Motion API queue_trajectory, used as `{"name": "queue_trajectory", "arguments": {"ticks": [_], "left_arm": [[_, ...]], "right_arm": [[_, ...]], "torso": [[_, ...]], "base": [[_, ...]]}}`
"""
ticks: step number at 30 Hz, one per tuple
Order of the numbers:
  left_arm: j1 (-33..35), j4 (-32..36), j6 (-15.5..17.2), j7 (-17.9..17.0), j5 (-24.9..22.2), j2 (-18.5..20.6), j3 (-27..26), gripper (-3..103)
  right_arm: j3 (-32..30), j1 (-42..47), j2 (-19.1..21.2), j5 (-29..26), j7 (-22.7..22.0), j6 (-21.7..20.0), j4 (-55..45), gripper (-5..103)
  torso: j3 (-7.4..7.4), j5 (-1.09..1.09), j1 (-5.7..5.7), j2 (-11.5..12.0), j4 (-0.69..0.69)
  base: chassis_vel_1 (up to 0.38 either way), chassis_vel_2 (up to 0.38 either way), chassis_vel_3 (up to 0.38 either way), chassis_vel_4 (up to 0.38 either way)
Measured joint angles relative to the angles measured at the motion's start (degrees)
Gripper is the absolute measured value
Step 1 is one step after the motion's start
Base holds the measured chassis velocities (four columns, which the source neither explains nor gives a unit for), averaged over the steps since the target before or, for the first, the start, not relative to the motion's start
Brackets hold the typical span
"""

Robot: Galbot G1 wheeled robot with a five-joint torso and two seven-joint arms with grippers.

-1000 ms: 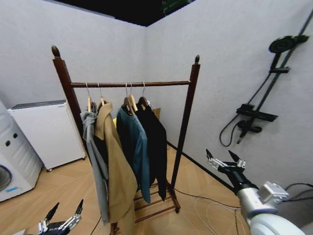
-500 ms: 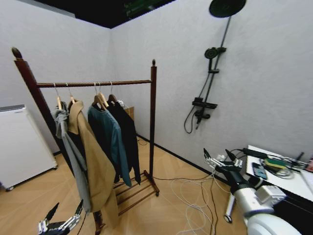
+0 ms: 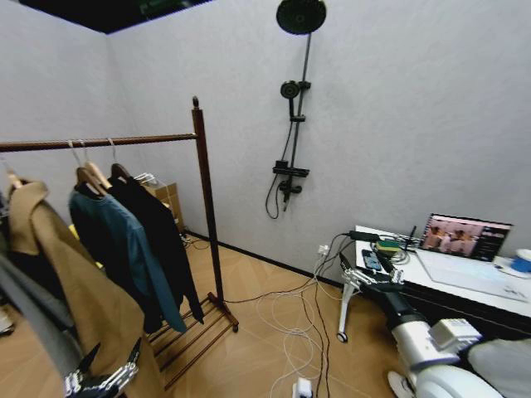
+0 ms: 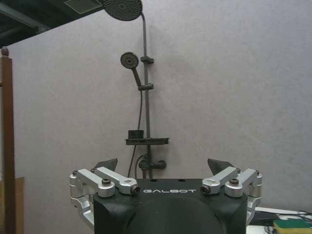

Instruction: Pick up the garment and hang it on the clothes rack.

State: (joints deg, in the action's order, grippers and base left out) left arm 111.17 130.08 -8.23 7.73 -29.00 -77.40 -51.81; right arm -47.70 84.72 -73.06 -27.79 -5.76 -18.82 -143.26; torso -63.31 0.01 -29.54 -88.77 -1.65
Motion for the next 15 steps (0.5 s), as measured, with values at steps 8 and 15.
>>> {"name": "queue_trajectory", "arguments": {"ticks": [8, 15], "left_arm": [[0.0, 0.0, 0.0, 0.0, 0.0, 0.0, 0.0, 100], [0.0, 0.0, 0.0, 0.0, 0.0, 0.0, 0.0, 100]], "right_arm": [[0.2, 0.1, -0.4, 0.2, 0.1, 0.3, 0.0, 100], [0.2, 0.2, -0.5, 0.2, 0.1, 0.4, 0.0, 100]], "torso": [[0.00, -0.03, 0.02, 0.0, 0.00], [0.01, -0.02, 0.03, 0.0, 0.00]], "base": [[-0.070, -0.191, -0.168, -0.058], [0.023, -0.268, -0.266, 0.019]]}}
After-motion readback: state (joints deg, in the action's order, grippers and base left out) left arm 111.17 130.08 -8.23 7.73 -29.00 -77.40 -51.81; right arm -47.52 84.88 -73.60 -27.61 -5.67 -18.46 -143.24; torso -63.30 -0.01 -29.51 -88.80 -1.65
